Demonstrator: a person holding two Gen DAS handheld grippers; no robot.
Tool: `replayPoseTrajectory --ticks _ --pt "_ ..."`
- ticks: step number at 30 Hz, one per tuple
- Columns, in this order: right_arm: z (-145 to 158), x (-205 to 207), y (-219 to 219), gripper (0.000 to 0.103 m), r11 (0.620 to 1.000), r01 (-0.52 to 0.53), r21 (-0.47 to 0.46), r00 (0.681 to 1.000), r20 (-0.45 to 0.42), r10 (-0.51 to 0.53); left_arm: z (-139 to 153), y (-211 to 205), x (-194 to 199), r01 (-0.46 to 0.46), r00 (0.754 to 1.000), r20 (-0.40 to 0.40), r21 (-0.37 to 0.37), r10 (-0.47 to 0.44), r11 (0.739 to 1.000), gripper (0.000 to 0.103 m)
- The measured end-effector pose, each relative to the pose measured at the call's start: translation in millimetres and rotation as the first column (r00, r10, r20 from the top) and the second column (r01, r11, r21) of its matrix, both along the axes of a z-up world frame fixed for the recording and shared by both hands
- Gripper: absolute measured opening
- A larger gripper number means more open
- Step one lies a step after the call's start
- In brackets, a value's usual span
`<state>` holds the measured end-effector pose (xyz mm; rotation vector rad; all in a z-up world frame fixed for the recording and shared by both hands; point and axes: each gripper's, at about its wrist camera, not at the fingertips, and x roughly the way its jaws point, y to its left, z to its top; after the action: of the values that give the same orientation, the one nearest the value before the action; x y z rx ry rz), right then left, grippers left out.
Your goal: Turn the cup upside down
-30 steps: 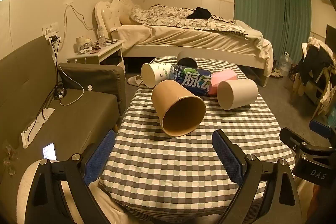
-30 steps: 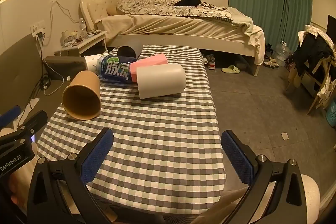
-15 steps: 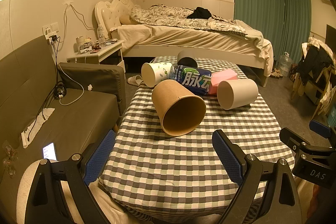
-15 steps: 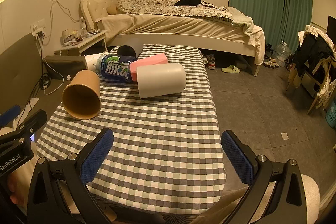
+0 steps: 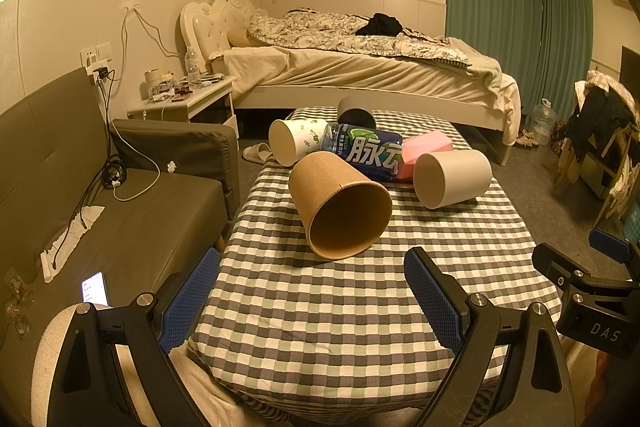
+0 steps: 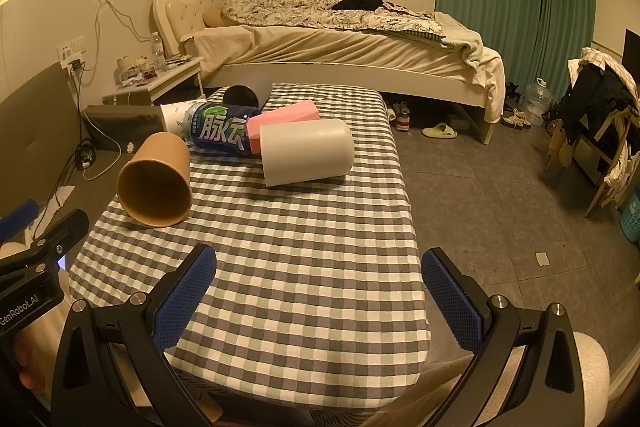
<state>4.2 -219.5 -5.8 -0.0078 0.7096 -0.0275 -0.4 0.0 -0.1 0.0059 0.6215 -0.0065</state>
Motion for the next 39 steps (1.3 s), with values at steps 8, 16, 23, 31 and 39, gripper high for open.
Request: replayPoseTrajectory --ticks 8,16,23,31,39 --pt "2.3 -0.4 0.2 0.103 1.000 -0.001 0.000 1.000 -0.001 0.001 0.0 0.0 -0.1 0.000 1.000 -0.001 0.000 0.000 1.000 0.096" --pt "1.1 0.2 0.5 0.103 1.000 -0.001 0.000 1.000 -0.002 0.001 -0.2 0.1 1.6 0.000 1.000 -0.001 0.001 0.000 1.000 0.096" --pt "1.8 0.3 1.0 0.103 1.000 -0.001 0.000 1.000 -0.003 0.001 -0.2 0.1 1.7 -0.001 1.000 -0.002 0.001 0.001 1.000 0.096" --pt "0.5 -0.6 2.2 0.103 1.000 -0.003 -0.001 1.000 -0.005 0.003 -0.3 0.1 1.7 0.000 1.000 -0.002 0.001 0.000 1.000 0.096" --pt "-1.6 -1.5 2.5 0.103 1.000 -0.006 -0.001 1.000 -0.007 0.006 -0.3 0.1 1.8 0.001 1.000 -0.004 0.002 -0.001 1.000 0.096"
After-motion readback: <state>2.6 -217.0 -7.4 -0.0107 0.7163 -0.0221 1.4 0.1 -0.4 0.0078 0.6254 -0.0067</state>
